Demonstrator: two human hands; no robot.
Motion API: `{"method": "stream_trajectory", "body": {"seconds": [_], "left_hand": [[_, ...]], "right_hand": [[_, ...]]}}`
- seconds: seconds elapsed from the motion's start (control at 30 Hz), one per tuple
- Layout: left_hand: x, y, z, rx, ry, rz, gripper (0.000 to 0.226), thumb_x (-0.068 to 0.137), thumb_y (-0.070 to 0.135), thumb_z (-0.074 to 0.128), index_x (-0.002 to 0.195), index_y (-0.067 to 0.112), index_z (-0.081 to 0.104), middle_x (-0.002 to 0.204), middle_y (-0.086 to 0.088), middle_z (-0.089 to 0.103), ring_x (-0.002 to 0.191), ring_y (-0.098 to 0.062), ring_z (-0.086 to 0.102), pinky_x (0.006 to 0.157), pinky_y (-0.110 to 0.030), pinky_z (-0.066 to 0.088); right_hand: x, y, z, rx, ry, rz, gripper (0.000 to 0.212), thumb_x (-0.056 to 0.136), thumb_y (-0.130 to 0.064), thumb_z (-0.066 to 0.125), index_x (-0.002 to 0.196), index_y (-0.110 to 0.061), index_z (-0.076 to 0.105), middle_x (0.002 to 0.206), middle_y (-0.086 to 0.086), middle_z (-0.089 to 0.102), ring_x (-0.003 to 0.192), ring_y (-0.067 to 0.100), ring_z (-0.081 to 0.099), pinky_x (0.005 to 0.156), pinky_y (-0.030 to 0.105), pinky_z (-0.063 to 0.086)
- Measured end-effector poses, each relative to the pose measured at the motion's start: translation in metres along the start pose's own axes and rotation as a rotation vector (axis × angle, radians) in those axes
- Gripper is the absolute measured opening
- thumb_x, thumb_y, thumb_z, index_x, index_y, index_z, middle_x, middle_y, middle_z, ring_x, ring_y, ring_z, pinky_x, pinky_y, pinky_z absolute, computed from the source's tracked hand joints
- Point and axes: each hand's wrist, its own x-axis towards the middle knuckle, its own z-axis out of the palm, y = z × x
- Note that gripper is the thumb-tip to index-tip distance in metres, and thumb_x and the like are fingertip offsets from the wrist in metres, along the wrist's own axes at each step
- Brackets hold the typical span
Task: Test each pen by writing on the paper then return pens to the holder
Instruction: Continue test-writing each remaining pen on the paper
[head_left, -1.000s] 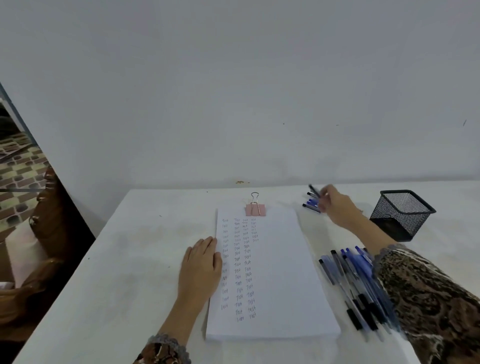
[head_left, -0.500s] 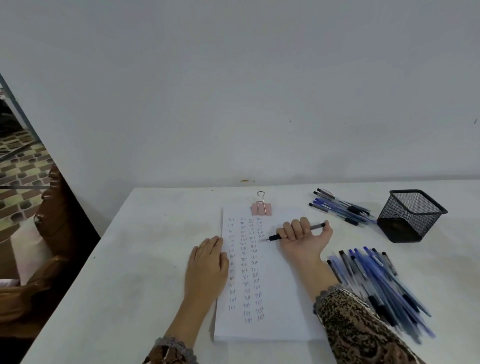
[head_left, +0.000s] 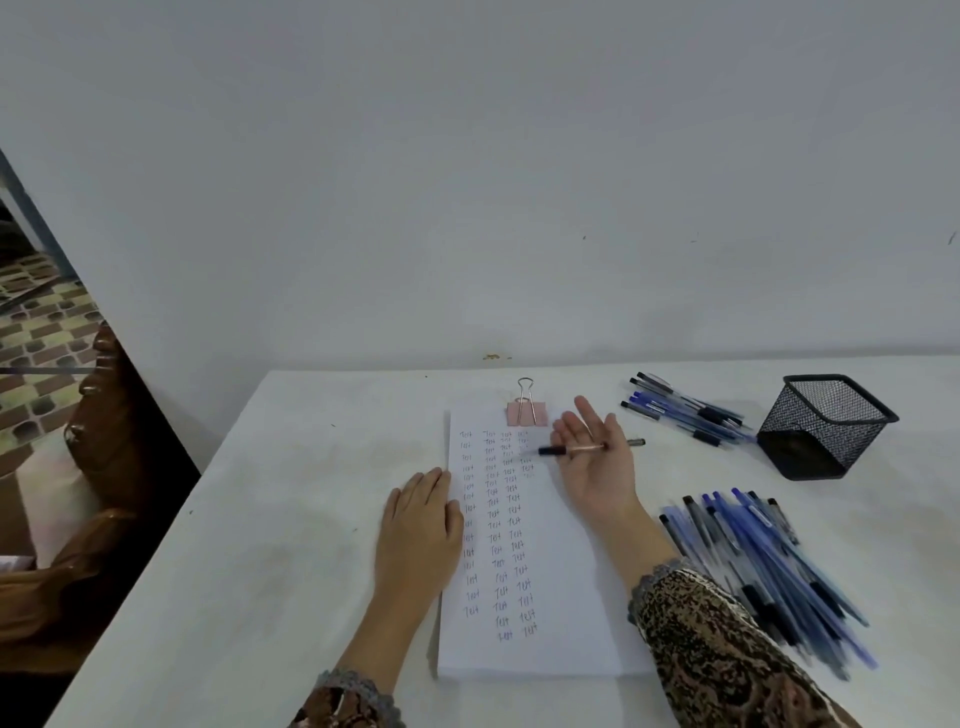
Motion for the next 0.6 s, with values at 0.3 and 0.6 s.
{"method": "stream_trajectory", "body": {"seconds": [0.3, 0.6], "left_hand": [[-0.001, 0.001, -0.001, -0.010, 0.006, 0.003, 0.046, 0.099, 0.027, 0.029, 0.144, 0.016, 0.029, 0.151, 0.004, 0.029, 0.141, -0.010, 0.020, 0.119, -0.030, 0.008], [-0.002, 0.002, -0.002, -0.001, 0.009, -0.005, 0.046, 0.099, 0.028, 0.028, 0.144, 0.017, 0.028, 0.152, 0.004, 0.028, 0.141, -0.011, 0.019, 0.117, -0.030, 0.005]], "right_hand": [[-0.006, 0.006, 0.002, -0.630, -0.144, -0.073, 0.019, 0.086, 0.009, 0.056, 0.077, -0.007, 0.052, 0.065, 0.007, 0.067, 0.059, 0.015, 0.068, 0.056, 0.017, 0.054], [-0.015, 0.017, 0.001, -0.978, -0.089, -0.274, 0.055, 0.068, 0.017, 0.049, 0.051, -0.027, 0.021, 0.052, -0.014, 0.023, 0.047, 0.003, 0.020, 0.052, 0.017, 0.020]]}}
